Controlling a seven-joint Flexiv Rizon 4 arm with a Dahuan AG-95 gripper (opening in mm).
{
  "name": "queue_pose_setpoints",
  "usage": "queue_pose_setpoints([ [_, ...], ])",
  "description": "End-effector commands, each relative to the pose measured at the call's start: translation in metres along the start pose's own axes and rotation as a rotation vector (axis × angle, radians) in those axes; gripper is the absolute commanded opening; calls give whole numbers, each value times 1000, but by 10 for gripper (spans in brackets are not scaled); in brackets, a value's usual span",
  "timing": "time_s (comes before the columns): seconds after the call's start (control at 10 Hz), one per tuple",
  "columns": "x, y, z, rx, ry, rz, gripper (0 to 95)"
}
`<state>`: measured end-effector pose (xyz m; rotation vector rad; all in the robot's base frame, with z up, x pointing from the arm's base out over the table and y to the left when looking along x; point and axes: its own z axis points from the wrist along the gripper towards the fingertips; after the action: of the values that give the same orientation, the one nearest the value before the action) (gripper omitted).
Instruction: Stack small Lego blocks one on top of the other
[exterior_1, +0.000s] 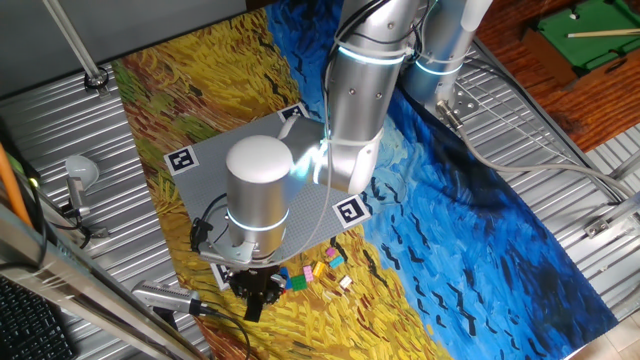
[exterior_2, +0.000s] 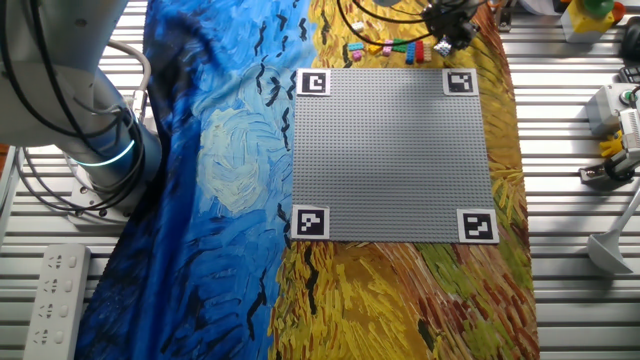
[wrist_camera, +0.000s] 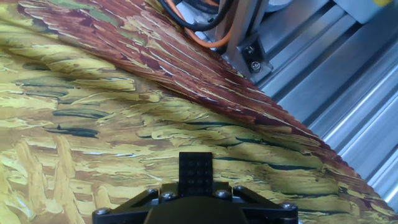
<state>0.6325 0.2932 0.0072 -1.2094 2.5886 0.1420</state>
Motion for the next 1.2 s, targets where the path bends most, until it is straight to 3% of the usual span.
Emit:
queue_pose_setpoints([
  [0.1, -1, 1, 0, -2, 8, 0, 0],
  [0.4, -1, 1, -1, 1, 11, 8, 0],
  [0.9, -5, -1, -16, -1, 21, 8, 0],
  [1.2, 4, -9, -26, -6, 22, -16, 0],
])
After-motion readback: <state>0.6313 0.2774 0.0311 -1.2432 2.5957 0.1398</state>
